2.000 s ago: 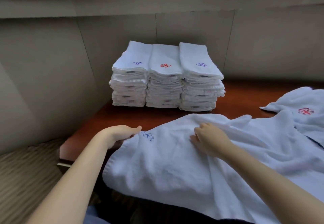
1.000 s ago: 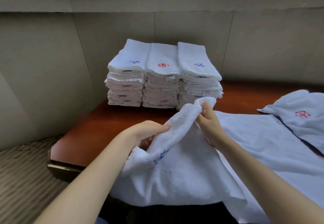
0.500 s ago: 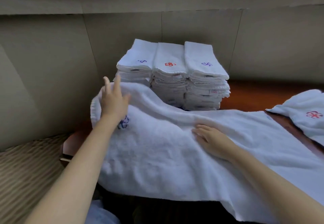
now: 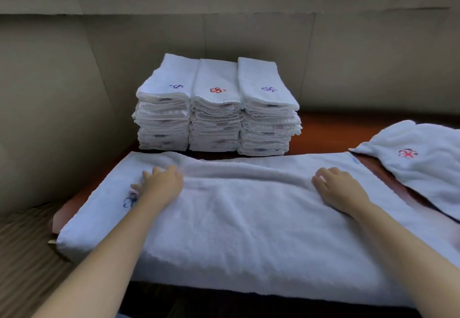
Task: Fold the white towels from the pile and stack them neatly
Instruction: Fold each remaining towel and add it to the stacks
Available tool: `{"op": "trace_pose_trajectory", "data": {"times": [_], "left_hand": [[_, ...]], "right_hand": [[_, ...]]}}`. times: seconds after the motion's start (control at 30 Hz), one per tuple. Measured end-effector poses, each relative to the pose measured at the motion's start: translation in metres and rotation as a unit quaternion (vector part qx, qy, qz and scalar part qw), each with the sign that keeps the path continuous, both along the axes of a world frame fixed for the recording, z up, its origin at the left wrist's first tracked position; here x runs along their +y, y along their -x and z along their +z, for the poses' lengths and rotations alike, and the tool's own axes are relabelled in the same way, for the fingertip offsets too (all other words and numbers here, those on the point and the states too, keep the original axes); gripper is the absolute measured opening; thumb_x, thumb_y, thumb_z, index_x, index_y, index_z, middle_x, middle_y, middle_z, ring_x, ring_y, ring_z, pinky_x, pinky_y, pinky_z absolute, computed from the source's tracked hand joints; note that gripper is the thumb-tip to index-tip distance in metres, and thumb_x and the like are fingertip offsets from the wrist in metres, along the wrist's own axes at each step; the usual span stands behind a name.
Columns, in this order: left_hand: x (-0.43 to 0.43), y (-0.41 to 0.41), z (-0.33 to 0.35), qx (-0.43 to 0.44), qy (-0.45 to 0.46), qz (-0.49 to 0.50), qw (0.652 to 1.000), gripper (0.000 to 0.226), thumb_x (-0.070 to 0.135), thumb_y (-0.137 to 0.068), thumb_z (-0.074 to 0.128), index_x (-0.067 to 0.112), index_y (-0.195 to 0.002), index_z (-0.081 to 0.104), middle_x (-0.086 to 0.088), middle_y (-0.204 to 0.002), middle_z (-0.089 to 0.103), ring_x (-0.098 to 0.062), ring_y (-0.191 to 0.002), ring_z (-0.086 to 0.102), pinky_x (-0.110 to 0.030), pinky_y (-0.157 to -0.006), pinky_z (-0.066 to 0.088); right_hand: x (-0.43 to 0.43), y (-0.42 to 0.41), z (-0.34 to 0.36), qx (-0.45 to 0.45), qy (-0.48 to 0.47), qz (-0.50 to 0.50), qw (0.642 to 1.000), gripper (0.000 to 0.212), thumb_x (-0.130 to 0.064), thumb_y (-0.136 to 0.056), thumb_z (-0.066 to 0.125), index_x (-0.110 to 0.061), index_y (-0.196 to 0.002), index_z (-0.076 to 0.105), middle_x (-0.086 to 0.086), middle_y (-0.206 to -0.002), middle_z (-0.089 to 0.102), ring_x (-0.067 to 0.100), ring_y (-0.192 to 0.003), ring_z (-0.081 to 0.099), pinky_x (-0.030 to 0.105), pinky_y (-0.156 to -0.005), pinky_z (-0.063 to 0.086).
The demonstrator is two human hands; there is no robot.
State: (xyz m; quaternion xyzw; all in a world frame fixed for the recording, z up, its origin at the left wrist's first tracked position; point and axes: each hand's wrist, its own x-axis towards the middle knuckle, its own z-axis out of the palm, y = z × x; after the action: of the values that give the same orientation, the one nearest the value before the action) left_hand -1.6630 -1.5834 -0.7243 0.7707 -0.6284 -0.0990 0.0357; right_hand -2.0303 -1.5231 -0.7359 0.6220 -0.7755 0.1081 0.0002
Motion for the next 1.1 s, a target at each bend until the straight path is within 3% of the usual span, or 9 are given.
{"op": "trace_pose_trajectory", "data": {"times": [0.17, 0.27, 0.37, 0.43, 0.57, 0.7, 0.77, 0.93, 1.1], "left_hand": [[-0.01, 0.007, 0.003, -0.003, 0.069, 0.05, 0.996, 0.033, 0.017, -0.098, 0.038, 0.003, -0.125, 0.051, -0.016, -0.129, 0.051, -0.034, -0.117, 0.049, -0.04, -0.091, 0.043], [-0.022, -0.004, 0.003, -0.057, 0.076, -0.006, 0.995, 0.038, 0.007, -0.096, 0.035, 0.009, -0.133, 0.037, -0.018, -0.112, 0.056, -0.035, -0.098, 0.054, -0.041, -0.073, 0.045], [-0.033, -0.016, 0.008, -0.044, 0.011, -0.044, 0.998, 0.065, 0.009, -0.094, 0.034, 0.033, -0.15, 0.012, -0.014, -0.104, 0.057, -0.029, -0.086, 0.055, -0.034, -0.062, 0.044], [-0.042, -0.021, 0.013, 0.023, -0.041, -0.053, 0.997, 0.065, 0.01, -0.091, 0.038, 0.034, -0.149, 0.019, -0.014, -0.101, 0.061, -0.026, -0.076, 0.058, -0.031, -0.06, 0.047], [-0.061, -0.035, 0.035, 0.099, -0.161, -0.04, 0.981, 0.029, 0.006, -0.081, 0.052, 0.005, -0.11, 0.05, -0.012, -0.061, 0.056, -0.023, -0.047, 0.048, -0.025, -0.048, 0.039], [-0.07, -0.049, 0.044, 0.115, -0.251, -0.026, 0.961, 0.01, 0.009, -0.084, 0.059, 0.003, -0.093, 0.059, -0.008, -0.056, 0.058, -0.018, -0.049, 0.055, -0.024, -0.045, 0.042], [-0.075, -0.051, 0.042, 0.164, -0.191, -0.035, 0.967, 0.007, 0.005, -0.09, 0.058, 0.003, -0.086, 0.053, -0.012, -0.06, 0.063, -0.022, -0.052, 0.06, -0.027, -0.047, 0.044], [-0.09, -0.047, 0.031, 0.186, 0.202, -0.012, 0.961, 0.019, 0.002, -0.087, 0.053, 0.014, -0.076, 0.045, -0.011, -0.081, 0.051, -0.023, -0.069, 0.044, -0.033, -0.055, 0.033], [-0.079, -0.044, 0.015, 0.499, 0.132, 0.105, 0.85, 0.019, 0.016, -0.087, 0.063, 0.015, -0.071, 0.052, -0.013, -0.091, 0.056, -0.026, -0.087, 0.053, -0.038, -0.081, 0.048]], "right_hand": [[0.004, 0.008, 0.017, 0.096, -0.095, -0.124, 0.983, 0.049, -0.047, -0.1, 0.027, -0.017, -0.115, 0.063, 0.004, -0.117, 0.062, 0.026, -0.106, 0.059, 0.032, -0.071, 0.039], [0.01, 0.005, 0.014, 0.193, -0.124, -0.115, 0.967, 0.027, -0.018, -0.094, 0.043, -0.019, -0.118, 0.055, 0.001, -0.12, 0.061, 0.023, -0.107, 0.06, 0.029, -0.065, 0.036], [0.001, 0.0, 0.012, 0.134, -0.087, -0.047, 0.986, 0.043, -0.011, -0.088, 0.046, -0.018, -0.129, 0.036, 0.006, -0.114, 0.058, 0.027, -0.102, 0.058, 0.032, -0.065, 0.039], [-0.009, -0.007, 0.017, 0.104, -0.127, -0.032, 0.986, 0.055, -0.016, -0.087, 0.048, -0.022, -0.138, 0.03, 0.005, -0.116, 0.055, 0.027, -0.1, 0.056, 0.031, -0.067, 0.041], [-0.027, -0.005, 0.024, 0.121, -0.18, -0.051, 0.975, 0.035, -0.023, -0.081, 0.048, -0.021, -0.116, 0.047, -0.002, -0.094, 0.052, 0.022, -0.081, 0.051, 0.03, -0.063, 0.039], [-0.037, 0.003, 0.027, 0.093, -0.181, -0.096, 0.974, 0.008, -0.018, -0.079, 0.047, -0.019, -0.082, 0.054, -0.002, -0.079, 0.053, 0.018, -0.069, 0.055, 0.026, -0.054, 0.036], [-0.043, 0.008, 0.028, 0.078, -0.1, -0.11, 0.986, 0.006, -0.011, -0.081, 0.049, -0.013, -0.086, 0.051, 0.004, -0.083, 0.056, 0.025, -0.076, 0.058, 0.029, -0.057, 0.04], [-0.05, 0.023, 0.035, 0.011, 0.274, -0.059, 0.96, 0.021, 0.01, -0.084, 0.039, -0.001, -0.099, 0.049, 0.025, -0.085, 0.057, 0.037, -0.065, 0.053, 0.034, -0.053, 0.033], [-0.034, 0.026, 0.02, 0.07, 0.254, -0.08, 0.961, 0.015, 0.01, -0.086, 0.042, 0.003, -0.094, 0.052, 0.021, -0.068, 0.054, 0.026, -0.046, 0.04, 0.025, -0.045, 0.028]]}}
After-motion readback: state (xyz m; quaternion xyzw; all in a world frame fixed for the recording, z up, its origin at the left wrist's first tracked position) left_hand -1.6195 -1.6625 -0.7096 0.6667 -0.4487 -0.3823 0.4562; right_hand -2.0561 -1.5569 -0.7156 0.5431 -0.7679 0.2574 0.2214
